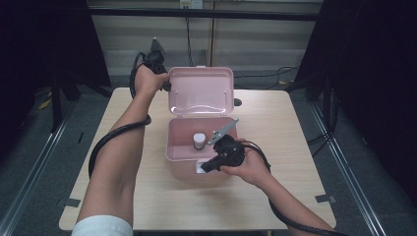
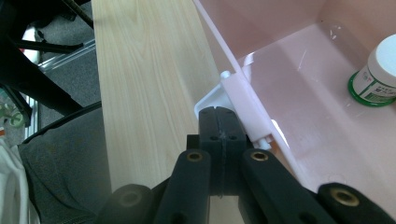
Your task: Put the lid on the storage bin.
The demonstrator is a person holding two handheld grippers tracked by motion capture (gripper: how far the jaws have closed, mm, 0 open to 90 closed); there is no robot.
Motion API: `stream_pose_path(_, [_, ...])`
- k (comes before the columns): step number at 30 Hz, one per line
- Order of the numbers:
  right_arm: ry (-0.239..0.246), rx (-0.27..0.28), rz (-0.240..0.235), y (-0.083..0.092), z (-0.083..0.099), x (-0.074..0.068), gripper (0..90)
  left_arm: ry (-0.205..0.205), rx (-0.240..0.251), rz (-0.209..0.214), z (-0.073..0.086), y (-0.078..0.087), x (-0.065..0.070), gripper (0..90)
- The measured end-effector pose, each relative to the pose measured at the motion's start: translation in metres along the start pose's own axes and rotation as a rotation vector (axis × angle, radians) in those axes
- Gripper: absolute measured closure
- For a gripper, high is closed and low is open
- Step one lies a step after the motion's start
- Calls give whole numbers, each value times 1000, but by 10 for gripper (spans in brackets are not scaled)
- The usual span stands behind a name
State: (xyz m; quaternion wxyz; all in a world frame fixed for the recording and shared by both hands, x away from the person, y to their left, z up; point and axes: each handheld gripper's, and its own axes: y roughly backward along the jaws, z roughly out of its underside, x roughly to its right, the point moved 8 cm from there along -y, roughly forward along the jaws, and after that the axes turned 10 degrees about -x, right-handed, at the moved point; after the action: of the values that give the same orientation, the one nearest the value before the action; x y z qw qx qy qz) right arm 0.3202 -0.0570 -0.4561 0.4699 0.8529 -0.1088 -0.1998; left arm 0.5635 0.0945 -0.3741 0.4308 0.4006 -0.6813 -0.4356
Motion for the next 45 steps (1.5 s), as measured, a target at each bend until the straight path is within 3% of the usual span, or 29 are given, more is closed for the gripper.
stream_pose_path(11, [-17, 4, -6, 0, -1, 1, 900, -7, -3, 13, 6, 11, 3, 877])
stream_pose_path(25, [-28, -11, 7, 0, 0, 0, 900, -35, -12, -7, 16, 24, 8, 879])
stream_pose_path(45, [-35, -10, 14, -3, -4, -2, 900, -62, 14, -32, 28, 33, 12, 880])
